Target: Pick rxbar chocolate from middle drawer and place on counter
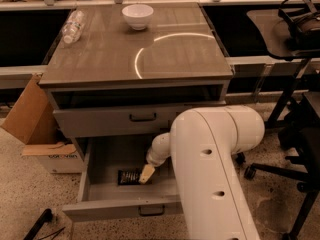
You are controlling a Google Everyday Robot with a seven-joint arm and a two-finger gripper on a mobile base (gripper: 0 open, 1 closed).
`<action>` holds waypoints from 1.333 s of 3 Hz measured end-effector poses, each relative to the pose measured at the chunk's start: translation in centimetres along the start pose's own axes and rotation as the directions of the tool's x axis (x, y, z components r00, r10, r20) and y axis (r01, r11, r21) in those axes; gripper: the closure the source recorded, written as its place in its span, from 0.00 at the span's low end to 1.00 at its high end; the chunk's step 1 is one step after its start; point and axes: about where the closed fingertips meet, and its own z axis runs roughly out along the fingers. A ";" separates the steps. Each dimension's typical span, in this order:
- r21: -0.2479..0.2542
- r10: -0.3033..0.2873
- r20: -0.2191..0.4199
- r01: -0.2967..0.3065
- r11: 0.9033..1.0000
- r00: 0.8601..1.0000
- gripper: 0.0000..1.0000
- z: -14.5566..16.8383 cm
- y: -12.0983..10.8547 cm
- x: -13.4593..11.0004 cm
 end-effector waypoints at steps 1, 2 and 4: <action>0.000 0.000 0.000 0.000 1.000 1.000 0.19 -0.3 0.0 -0.1; 0.000 0.000 0.000 0.000 1.000 1.000 0.00 -0.9 -0.1 -0.4; 0.019 -0.001 0.009 0.000 1.000 1.000 0.00 -2.0 0.2 -0.3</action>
Offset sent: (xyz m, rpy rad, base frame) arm -0.1476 -0.0009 0.0723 0.0462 -0.2386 -0.0759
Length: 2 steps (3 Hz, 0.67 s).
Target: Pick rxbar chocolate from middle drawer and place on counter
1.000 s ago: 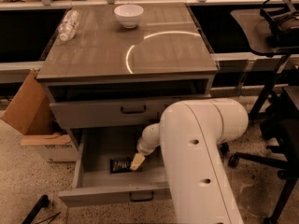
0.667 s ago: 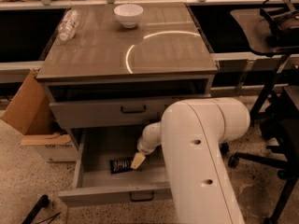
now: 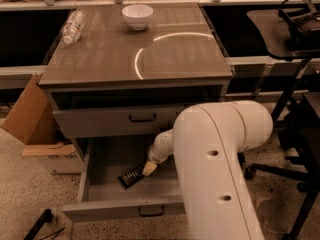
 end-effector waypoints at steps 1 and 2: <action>0.084 0.004 0.034 -0.006 0.996 0.999 0.00 -5.4 1.7 1.6; 0.084 0.003 0.034 -0.006 0.996 0.999 0.00 -5.4 1.7 1.6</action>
Offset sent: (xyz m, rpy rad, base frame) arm -0.0535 -0.0367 0.0603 0.0181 -0.1266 -0.0647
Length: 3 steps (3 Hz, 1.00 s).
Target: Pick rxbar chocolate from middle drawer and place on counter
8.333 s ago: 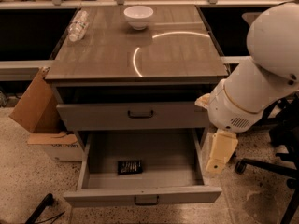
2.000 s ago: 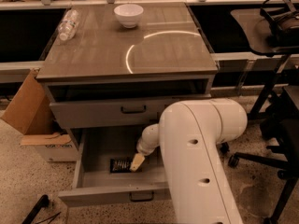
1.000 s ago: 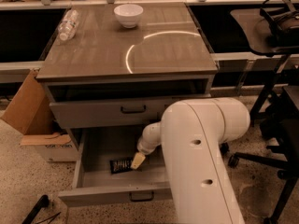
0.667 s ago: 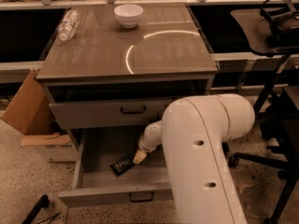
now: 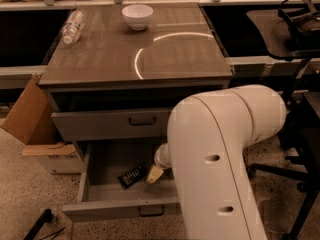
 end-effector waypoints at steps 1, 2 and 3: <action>-0.007 -0.026 0.030 0.026 1.000 0.999 0.00 -1.2 0.6 -0.4; -0.016 -0.073 0.030 0.073 0.997 0.997 0.00 -4.1 1.7 -1.3; -0.019 -0.115 0.025 0.116 0.993 0.993 0.00 -7.9 3.2 -2.5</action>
Offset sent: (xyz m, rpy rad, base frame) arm -0.0588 0.0050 0.0853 -0.0246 -0.0374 0.1431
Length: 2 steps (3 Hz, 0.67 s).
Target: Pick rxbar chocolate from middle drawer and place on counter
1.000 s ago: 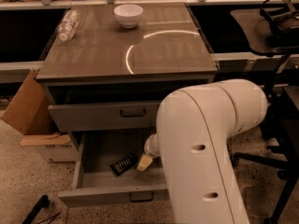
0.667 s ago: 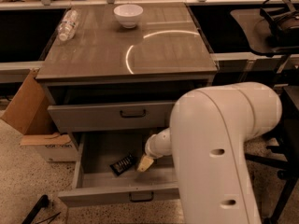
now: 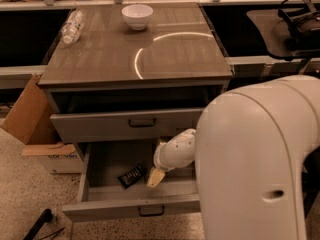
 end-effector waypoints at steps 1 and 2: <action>-0.037 0.001 -0.070 -0.003 0.999 0.998 0.00 -2.7 1.2 -0.8; -0.037 0.001 -0.070 -0.003 0.999 0.998 0.00 -2.7 1.2 -0.8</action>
Offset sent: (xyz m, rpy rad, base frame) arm -0.0145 0.0017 0.0197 -0.0401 0.0356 -0.0049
